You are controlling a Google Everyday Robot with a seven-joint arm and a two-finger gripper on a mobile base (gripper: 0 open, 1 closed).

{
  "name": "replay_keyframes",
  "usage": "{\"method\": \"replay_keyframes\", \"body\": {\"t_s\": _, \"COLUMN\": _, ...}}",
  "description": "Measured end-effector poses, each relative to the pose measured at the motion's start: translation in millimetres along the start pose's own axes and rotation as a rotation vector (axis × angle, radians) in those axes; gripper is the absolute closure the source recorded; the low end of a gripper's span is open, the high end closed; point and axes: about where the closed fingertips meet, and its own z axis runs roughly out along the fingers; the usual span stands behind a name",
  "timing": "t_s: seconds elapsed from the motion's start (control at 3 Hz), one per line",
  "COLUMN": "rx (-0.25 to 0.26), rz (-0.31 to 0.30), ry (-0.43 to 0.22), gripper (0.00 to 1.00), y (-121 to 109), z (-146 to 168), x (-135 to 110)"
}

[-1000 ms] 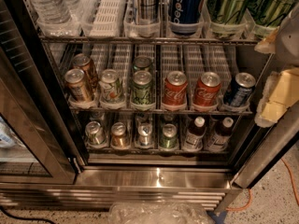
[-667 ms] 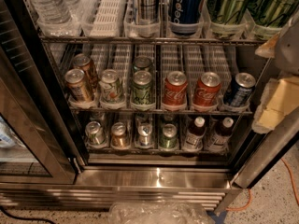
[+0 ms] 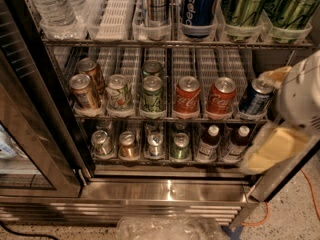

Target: Pick green can from top shelf of fridge

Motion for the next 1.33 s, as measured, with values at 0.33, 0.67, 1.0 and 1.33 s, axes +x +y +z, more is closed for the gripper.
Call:
{"method": "replay_keyframes", "body": {"t_s": 0.33, "rx": 0.010, "rz": 0.037, "ry": -0.113, "gripper": 0.00, "y": 24.1, "z": 33.0, "x": 17.0}}
{"method": "replay_keyframes", "body": {"t_s": 0.67, "rx": 0.048, "rz": 0.080, "ry": -0.220, "gripper": 0.00, "y": 37.6, "z": 70.1, "x": 32.9}}
{"method": "replay_keyframes", "body": {"t_s": 1.0, "rx": 0.129, "rz": 0.074, "ry": -0.276, "gripper": 0.00, "y": 21.2, "z": 64.6, "x": 24.5}}
{"method": "replay_keyframes", "body": {"t_s": 1.33, "rx": 0.129, "rz": 0.074, "ry": -0.277, "gripper": 0.00, "y": 21.2, "z": 64.7, "x": 24.4}}
